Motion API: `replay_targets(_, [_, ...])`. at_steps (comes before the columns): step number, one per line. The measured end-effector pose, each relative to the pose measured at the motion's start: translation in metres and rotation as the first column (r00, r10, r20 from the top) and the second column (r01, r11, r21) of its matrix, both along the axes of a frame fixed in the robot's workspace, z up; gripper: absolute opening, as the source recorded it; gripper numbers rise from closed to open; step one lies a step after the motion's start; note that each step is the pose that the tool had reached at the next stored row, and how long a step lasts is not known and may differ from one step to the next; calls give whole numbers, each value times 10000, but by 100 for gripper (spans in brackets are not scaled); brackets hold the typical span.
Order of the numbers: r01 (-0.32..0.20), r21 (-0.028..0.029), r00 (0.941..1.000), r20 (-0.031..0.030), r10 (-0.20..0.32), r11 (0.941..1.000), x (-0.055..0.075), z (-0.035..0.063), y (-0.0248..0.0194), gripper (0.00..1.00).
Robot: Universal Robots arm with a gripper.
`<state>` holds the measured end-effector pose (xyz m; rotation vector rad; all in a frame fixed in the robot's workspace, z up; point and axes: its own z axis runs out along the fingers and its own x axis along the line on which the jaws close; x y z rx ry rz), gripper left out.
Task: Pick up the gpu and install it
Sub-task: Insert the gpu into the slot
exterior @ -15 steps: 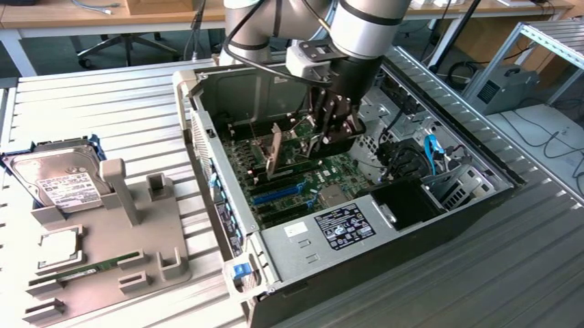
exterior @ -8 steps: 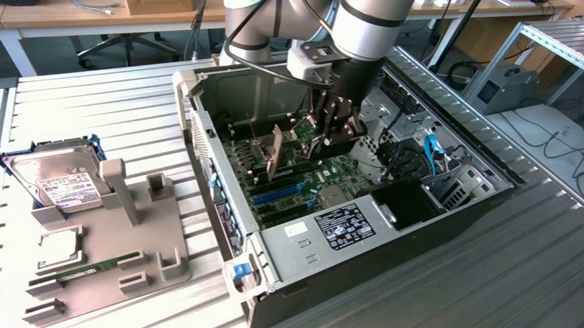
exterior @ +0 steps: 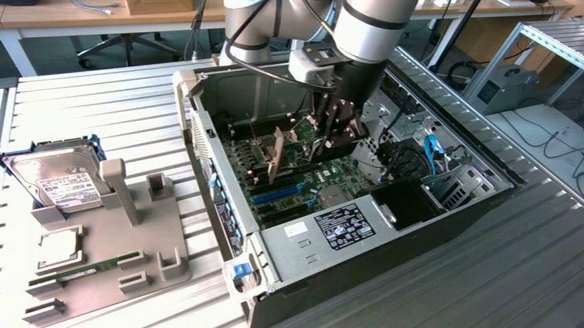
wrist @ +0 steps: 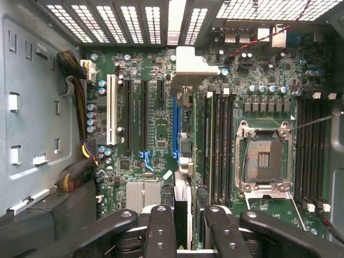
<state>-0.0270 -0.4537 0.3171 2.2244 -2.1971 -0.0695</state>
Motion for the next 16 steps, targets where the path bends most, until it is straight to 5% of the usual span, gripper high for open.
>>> replay_targets(16, [0,1,10000,0,0,10000,0,-2,-49,26])
